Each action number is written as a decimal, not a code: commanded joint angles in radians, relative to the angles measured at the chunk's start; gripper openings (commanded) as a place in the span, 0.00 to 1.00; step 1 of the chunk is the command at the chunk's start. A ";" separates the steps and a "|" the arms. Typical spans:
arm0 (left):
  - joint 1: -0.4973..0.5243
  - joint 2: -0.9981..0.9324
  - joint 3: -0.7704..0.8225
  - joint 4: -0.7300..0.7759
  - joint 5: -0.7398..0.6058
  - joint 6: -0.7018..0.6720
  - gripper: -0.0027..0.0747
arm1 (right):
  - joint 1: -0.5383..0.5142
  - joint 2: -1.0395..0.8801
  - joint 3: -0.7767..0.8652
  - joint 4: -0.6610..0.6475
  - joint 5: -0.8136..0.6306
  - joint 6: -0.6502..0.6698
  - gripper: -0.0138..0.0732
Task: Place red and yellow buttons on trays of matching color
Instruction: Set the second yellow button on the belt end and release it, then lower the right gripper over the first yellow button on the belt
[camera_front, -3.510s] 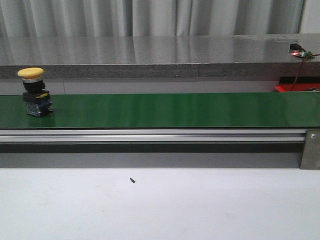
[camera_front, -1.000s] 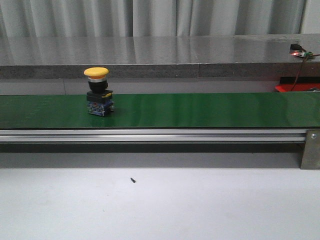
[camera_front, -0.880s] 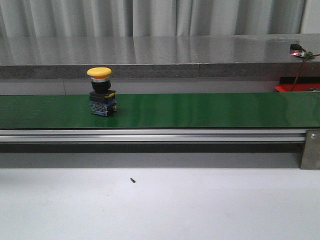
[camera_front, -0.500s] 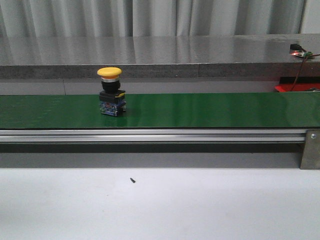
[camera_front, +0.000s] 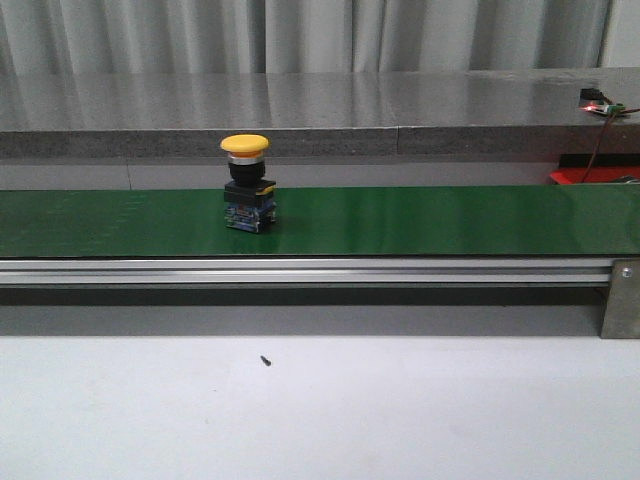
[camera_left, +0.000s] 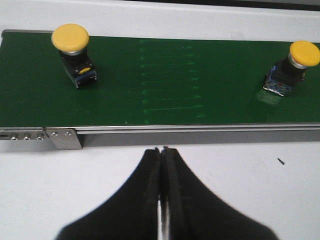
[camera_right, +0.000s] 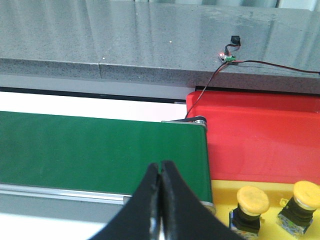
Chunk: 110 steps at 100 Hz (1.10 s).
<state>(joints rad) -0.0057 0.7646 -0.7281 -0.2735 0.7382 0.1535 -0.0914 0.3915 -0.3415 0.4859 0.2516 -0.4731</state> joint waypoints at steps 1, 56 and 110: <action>-0.009 -0.067 0.015 -0.017 -0.079 -0.002 0.01 | 0.003 0.004 -0.025 0.010 -0.050 -0.008 0.08; -0.009 -0.218 0.097 -0.011 -0.075 -0.002 0.01 | 0.004 0.044 -0.115 -0.006 0.035 -0.008 0.08; -0.009 -0.218 0.097 -0.011 -0.075 -0.002 0.01 | 0.122 0.514 -0.552 -0.008 0.326 -0.008 0.08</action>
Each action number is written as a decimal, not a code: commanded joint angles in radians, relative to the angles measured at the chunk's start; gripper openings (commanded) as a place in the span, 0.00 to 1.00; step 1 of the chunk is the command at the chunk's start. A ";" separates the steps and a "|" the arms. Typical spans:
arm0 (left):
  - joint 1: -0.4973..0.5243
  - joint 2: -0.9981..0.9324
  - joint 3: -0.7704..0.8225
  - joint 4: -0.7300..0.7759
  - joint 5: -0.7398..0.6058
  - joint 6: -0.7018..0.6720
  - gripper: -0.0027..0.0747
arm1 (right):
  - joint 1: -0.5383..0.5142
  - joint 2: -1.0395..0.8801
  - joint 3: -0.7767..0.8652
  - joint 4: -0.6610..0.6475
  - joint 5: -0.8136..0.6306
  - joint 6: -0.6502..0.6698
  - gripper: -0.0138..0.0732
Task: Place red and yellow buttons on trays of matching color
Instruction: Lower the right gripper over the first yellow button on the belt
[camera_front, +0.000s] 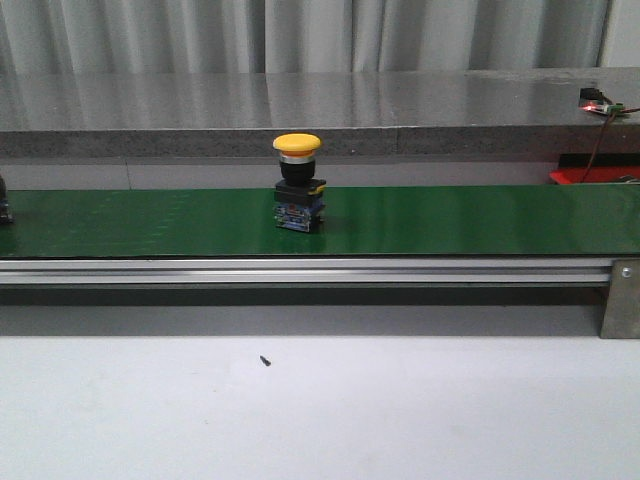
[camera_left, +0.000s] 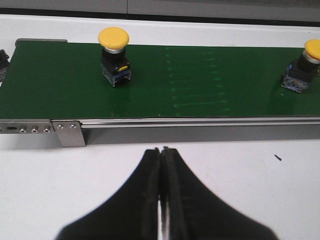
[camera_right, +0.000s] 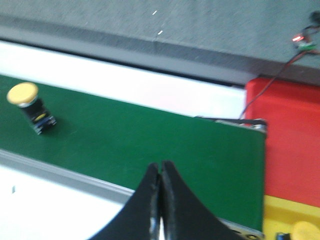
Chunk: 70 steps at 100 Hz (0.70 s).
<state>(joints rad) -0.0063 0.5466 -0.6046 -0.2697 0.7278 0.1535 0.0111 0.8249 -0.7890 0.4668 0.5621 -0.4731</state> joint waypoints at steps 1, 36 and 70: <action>-0.008 0.000 -0.026 -0.015 -0.065 -0.002 0.01 | 0.022 0.097 -0.111 0.011 0.021 -0.008 0.08; -0.008 0.000 -0.026 -0.015 -0.065 -0.002 0.01 | 0.125 0.490 -0.433 0.025 0.221 -0.008 0.82; -0.008 0.000 -0.026 -0.015 -0.065 -0.002 0.01 | 0.219 0.795 -0.680 -0.020 0.396 -0.096 0.90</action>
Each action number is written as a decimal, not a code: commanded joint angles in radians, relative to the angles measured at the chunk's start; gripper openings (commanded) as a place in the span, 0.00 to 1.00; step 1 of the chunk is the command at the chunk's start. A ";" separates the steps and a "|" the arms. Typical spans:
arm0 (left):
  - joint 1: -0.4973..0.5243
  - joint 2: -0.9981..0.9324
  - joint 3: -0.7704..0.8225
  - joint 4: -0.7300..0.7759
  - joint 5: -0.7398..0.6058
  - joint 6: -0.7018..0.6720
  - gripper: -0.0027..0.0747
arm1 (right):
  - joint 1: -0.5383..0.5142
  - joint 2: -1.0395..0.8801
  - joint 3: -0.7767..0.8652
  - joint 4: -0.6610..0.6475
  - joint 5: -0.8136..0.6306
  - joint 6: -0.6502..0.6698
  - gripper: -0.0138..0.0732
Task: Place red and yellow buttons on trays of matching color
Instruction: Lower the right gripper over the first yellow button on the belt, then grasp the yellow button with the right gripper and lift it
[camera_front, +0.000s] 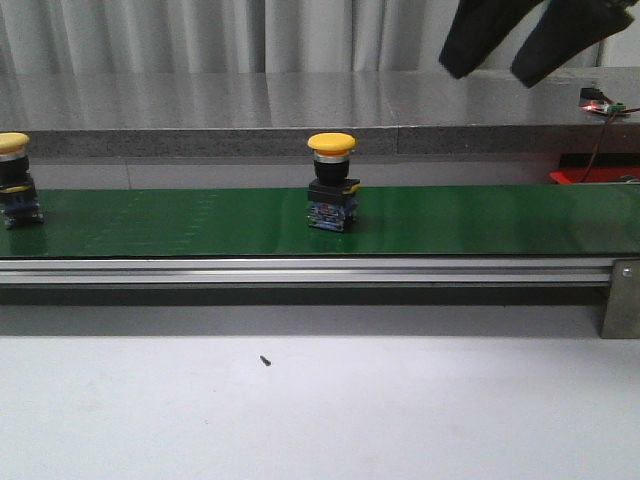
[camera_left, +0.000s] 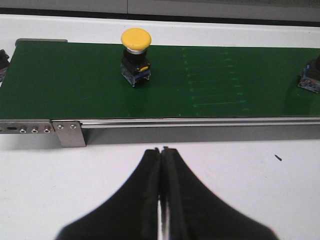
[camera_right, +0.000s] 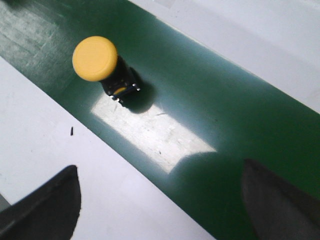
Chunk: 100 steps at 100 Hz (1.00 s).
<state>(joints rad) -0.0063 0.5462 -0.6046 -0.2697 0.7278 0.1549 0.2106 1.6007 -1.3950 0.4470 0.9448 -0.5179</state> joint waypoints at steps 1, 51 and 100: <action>-0.008 0.001 -0.026 -0.015 -0.065 -0.004 0.01 | 0.022 0.029 -0.082 -0.002 0.015 -0.058 0.90; -0.008 0.001 -0.026 -0.015 -0.065 -0.004 0.01 | 0.055 0.162 -0.159 0.058 -0.071 -0.260 0.90; -0.008 0.001 -0.026 -0.015 -0.065 -0.004 0.01 | 0.107 0.229 -0.163 0.083 -0.136 -0.290 0.89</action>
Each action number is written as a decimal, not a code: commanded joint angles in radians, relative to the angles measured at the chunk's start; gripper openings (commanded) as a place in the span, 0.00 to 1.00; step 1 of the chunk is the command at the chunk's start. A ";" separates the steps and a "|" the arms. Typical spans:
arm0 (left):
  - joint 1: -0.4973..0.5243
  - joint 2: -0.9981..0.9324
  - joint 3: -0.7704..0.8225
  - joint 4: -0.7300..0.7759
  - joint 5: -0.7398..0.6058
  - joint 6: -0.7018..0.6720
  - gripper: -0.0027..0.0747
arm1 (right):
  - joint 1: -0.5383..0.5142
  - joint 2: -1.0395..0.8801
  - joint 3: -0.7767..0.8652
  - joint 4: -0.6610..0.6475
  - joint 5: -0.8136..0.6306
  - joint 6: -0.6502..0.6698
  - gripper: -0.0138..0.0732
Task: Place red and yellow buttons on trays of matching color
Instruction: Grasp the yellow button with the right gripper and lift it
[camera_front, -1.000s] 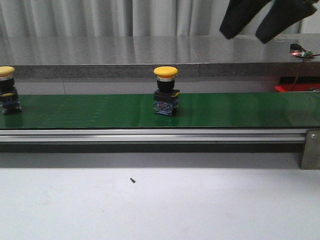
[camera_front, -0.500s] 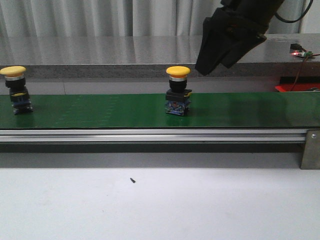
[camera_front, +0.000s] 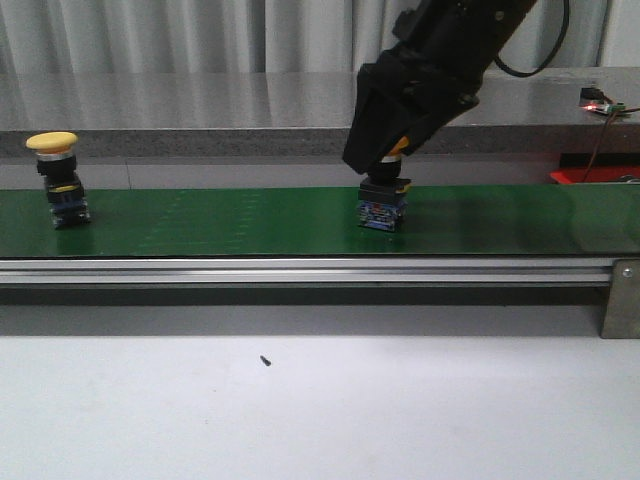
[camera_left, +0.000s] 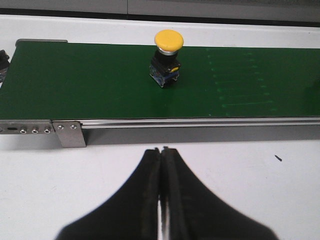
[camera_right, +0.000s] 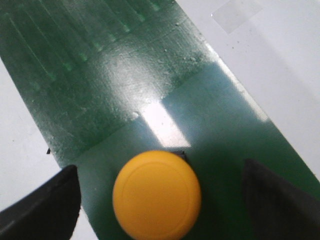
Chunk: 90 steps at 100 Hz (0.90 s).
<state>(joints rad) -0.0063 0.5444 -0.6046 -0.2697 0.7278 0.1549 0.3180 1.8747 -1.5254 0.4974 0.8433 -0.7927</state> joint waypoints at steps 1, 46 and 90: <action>-0.008 0.002 -0.026 -0.015 -0.065 -0.004 0.01 | -0.001 -0.045 -0.032 0.032 -0.034 -0.015 0.88; -0.008 0.002 -0.026 -0.015 -0.065 -0.004 0.01 | -0.019 -0.052 -0.032 0.026 -0.023 -0.007 0.28; -0.008 0.002 -0.026 -0.015 -0.065 -0.004 0.01 | -0.222 -0.259 -0.028 0.043 0.037 0.177 0.28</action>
<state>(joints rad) -0.0063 0.5423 -0.6046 -0.2697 0.7278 0.1549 0.1413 1.7007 -1.5254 0.5012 0.8913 -0.6530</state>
